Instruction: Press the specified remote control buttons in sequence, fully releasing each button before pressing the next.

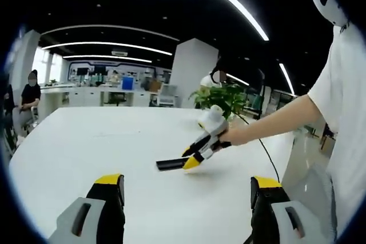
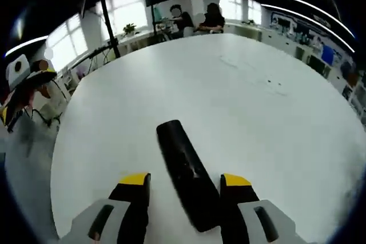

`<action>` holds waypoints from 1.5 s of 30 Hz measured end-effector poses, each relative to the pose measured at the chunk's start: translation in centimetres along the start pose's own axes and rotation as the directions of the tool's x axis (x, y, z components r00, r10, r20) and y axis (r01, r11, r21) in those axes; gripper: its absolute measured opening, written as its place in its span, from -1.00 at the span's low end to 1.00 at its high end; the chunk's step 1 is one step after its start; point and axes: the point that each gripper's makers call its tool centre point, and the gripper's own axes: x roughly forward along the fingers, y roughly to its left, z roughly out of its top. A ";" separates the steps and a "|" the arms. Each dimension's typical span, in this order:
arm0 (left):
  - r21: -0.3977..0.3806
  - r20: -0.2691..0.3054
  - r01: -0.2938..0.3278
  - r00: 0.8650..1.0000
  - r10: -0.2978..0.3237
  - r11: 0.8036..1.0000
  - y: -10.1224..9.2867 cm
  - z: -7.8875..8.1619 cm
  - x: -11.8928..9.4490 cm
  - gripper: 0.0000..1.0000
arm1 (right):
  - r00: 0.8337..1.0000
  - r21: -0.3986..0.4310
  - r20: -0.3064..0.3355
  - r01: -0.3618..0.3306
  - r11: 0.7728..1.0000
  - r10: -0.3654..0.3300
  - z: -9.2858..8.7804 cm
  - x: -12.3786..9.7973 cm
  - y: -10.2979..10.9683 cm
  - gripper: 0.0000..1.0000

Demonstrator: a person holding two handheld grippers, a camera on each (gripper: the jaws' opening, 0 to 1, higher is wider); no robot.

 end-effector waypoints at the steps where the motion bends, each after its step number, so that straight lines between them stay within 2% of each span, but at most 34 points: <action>1: 0.000 -0.001 0.002 1.000 -0.002 1.000 -0.1 0.0 0.0 0.90 | 1.000 0.020 0.028 0.014 1.000 -0.015 0.0 -0.3 0.0 0.07; 5: 0.003 -0.004 0.009 1.000 -0.009 1.000 -0.5 0.0 0.2 0.90 | 0.992 0.068 0.107 0.055 0.996 -0.063 -0.6 -1.8 0.5 0.35; 8: 0.008 -0.005 0.012 1.000 -0.012 1.000 -0.7 0.0 0.3 0.90 | 0.980 0.128 0.175 0.078 0.989 -0.100 -0.9 -3.2 1.1 0.44; 11: 0.009 -0.002 0.011 1.000 -0.011 1.000 -0.8 0.0 0.3 0.90 | 0.969 0.148 0.213 0.094 0.984 -0.125 -1.2 -4.3 1.8 0.56; 14: 0.006 0.000 0.012 1.000 -0.012 1.000 -1.0 -0.1 0.2 0.90 | 0.965 0.139 0.217 0.117 0.983 -0.145 -1.8 -5.4 3.1 0.64; 16: 0.006 0.001 0.016 1.000 -0.016 1.000 -1.2 -0.1 0.1 0.89 | 0.963 0.137 0.220 0.128 0.982 -0.157 -2.1 -6.2 4.0 0.68; 24: 0.025 0.000 0.021 1.000 -0.021 0.999 -2.4 0.0 -0.5 0.89 | 0.928 0.151 0.296 0.188 0.971 -0.226 -2.0 -10.7 6.5 0.83; 26: 0.026 0.003 0.020 1.000 -0.020 0.999 -2.5 0.0 -0.7 0.89 | 0.911 0.156 0.327 0.212 0.965 -0.253 -1.5 -12.4 7.2 0.87; 34: 0.028 0.027 0.019 0.999 -0.019 0.999 -3.7 0.1 -1.4 0.89 | 0.863 0.218 0.389 0.254 0.942 -0.322 -1.5 -16.8 9.2 0.94; 39: 0.027 0.033 0.016 0.999 -0.017 0.999 -4.1 -0.1 -1.9 0.89 | 0.841 0.228 0.401 0.292 0.929 -0.363 -1.6 -19.0 10.1 0.97; 42: 0.009 0.057 0.016 0.998 -0.017 1.000 -4.4 0.6 -2.3 0.89 | 0.827 0.245 0.414 0.301 0.922 -0.380 -1.7 -20.2 10.6 0.98; 45: 0.019 0.074 0.006 0.997 -0.008 1.000 -4.7 1.2 -2.6 0.89 | 0.821 0.259 0.420 0.300 0.918 -0.387 -1.8 -21.0 11.4 0.98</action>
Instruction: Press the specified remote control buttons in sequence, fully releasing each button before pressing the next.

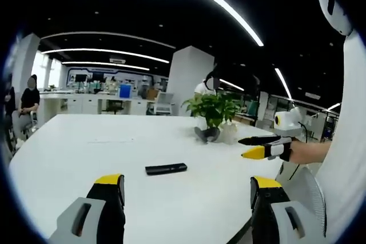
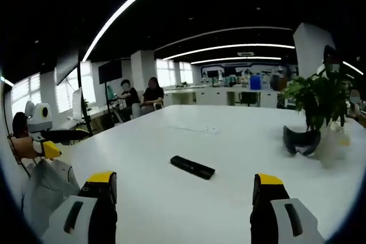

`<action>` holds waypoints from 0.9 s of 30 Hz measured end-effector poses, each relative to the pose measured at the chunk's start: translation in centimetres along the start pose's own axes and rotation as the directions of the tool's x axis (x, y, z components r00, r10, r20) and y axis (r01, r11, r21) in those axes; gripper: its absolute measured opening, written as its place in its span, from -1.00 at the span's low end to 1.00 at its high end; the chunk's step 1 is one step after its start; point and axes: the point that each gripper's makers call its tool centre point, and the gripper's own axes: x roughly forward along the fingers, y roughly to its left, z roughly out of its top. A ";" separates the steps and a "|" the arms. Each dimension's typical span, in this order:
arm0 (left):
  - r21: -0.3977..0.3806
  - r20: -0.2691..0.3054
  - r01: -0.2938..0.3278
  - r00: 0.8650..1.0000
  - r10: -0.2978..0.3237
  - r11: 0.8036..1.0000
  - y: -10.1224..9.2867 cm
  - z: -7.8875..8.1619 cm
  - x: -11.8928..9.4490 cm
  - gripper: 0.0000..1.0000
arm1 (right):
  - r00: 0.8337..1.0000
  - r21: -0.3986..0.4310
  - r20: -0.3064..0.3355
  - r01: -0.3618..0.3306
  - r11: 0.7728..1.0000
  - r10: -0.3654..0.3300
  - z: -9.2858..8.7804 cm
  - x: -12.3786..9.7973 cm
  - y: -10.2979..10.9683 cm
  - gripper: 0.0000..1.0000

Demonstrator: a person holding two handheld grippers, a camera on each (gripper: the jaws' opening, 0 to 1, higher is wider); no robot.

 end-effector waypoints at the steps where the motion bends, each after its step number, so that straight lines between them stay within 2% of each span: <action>1: 0.003 0.003 -0.004 1.000 0.004 1.000 0.0 0.1 -0.1 0.89 | 1.000 0.001 -0.002 0.006 1.000 -0.006 0.0 -0.3 0.0 0.98; 11: -0.014 0.010 -0.032 0.999 0.032 0.999 0.1 -0.3 -0.7 0.89 | 0.999 0.016 0.013 0.044 0.999 -0.044 -0.3 -2.3 0.0 0.98; 20: -0.016 0.008 -0.048 0.999 0.048 0.999 0.2 -0.5 -1.1 0.89 | 0.998 0.046 0.018 0.055 0.997 -0.056 -0.6 -2.9 -0.2 0.98; 27: -0.020 -0.004 -0.060 0.998 0.060 0.998 0.0 -1.1 -1.6 0.89 | 0.999 0.057 0.011 0.041 0.998 -0.041 -1.1 -3.1 0.7 0.98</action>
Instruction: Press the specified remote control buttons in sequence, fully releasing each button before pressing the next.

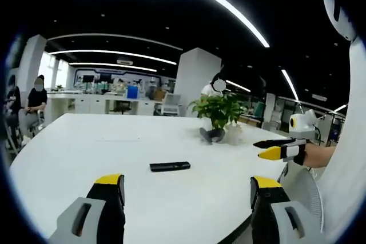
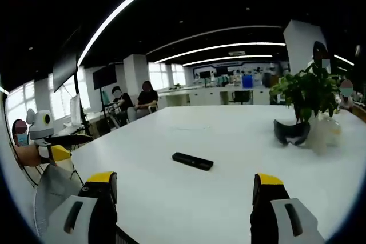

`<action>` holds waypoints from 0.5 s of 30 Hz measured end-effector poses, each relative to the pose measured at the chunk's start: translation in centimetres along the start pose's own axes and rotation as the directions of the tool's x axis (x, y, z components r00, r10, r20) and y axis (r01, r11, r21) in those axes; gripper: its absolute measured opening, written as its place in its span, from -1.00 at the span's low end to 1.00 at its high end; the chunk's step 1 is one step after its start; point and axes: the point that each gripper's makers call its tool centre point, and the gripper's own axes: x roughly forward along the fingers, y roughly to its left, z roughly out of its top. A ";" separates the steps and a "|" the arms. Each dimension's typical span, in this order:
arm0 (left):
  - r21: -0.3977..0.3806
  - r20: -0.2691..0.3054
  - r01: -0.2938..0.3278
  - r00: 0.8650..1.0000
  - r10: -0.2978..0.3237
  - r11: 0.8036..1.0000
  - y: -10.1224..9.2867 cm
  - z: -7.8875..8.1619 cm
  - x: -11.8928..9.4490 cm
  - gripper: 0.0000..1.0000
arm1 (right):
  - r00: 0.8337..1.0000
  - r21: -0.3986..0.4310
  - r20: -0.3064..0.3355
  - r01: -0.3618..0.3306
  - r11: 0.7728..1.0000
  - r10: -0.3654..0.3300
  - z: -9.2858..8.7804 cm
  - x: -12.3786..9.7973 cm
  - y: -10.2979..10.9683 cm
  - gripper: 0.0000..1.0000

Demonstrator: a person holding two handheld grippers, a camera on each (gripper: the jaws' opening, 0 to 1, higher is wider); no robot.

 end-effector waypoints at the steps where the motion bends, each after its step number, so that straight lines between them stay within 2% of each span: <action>1: -0.003 -0.001 -0.001 1.000 0.001 1.000 0.0 -0.1 -0.1 0.89 | 1.000 0.000 -0.001 0.000 1.000 0.000 0.0 0.0 0.0 0.98; 9: -0.020 0.000 -0.003 1.000 0.003 1.000 -0.3 -0.3 -0.3 0.89 | 1.000 0.008 -0.012 -0.012 1.000 0.013 -0.3 -0.3 0.9 0.98; 15: -0.015 0.009 -0.009 1.000 0.009 1.000 -0.5 0.0 -0.4 0.89 | 1.000 0.009 -0.022 -0.018 1.000 0.018 -0.6 -0.4 1.0 0.98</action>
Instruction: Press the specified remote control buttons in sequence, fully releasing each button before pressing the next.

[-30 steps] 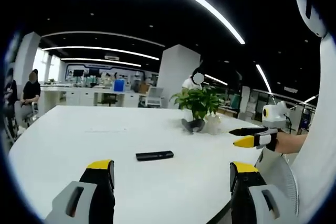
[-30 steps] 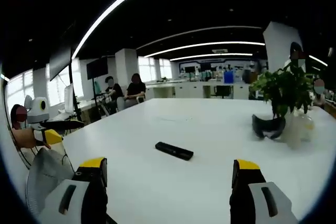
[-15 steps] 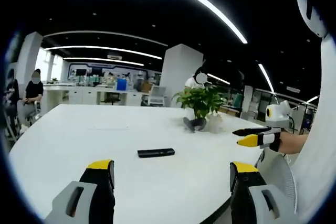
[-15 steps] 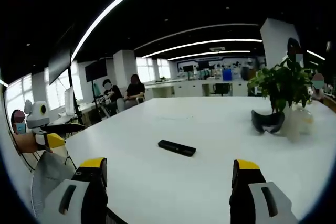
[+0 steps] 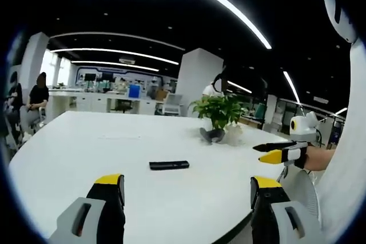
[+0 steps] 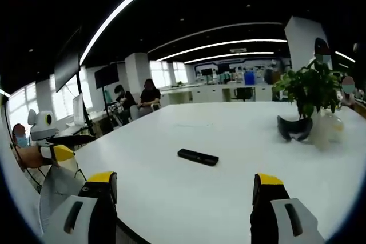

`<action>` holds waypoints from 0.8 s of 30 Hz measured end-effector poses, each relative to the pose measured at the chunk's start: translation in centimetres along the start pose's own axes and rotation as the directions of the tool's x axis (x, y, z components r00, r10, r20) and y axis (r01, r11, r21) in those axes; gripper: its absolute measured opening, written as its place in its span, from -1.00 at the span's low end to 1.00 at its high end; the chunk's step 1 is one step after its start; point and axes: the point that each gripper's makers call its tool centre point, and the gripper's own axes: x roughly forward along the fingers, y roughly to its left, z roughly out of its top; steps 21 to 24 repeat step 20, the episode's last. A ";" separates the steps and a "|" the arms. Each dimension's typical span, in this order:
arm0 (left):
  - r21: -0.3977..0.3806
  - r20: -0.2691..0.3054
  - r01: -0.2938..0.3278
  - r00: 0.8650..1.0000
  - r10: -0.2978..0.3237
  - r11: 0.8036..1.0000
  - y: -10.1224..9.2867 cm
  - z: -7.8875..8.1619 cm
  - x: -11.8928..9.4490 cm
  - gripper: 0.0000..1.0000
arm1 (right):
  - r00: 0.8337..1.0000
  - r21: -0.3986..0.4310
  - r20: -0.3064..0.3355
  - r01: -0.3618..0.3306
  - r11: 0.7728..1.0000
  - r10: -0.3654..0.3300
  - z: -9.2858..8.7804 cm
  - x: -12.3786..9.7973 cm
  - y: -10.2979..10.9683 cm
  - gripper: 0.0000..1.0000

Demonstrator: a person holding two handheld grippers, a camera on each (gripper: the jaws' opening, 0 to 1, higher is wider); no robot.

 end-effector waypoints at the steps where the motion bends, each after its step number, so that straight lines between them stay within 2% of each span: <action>1: 0.001 0.005 -0.002 1.000 0.002 1.000 0.0 0.1 -0.1 0.89 | 1.000 0.000 -0.002 -0.003 1.000 0.003 -0.1 0.0 0.0 0.98; 8: -0.005 0.012 -0.022 1.000 0.022 1.000 0.1 0.1 -0.4 0.89 | 1.000 0.007 -0.001 -0.016 1.000 0.016 0.0 0.3 0.4 0.98; 13: 0.000 0.012 -0.047 0.999 0.047 0.999 0.2 0.1 -0.8 0.90 | 1.000 0.015 -0.021 -0.005 1.000 0.005 -0.6 0.7 0.4 0.97; 17: -0.034 0.043 -0.067 0.997 0.068 0.997 0.4 0.7 -1.3 0.90 | 1.000 0.015 -0.014 -0.008 1.000 0.009 -0.3 0.8 0.6 0.94; 24: -0.011 0.033 -0.075 0.997 0.075 0.997 0.8 0.5 -1.2 0.90 | 0.999 0.010 -0.029 -0.021 1.000 0.022 -0.5 1.3 1.1 0.94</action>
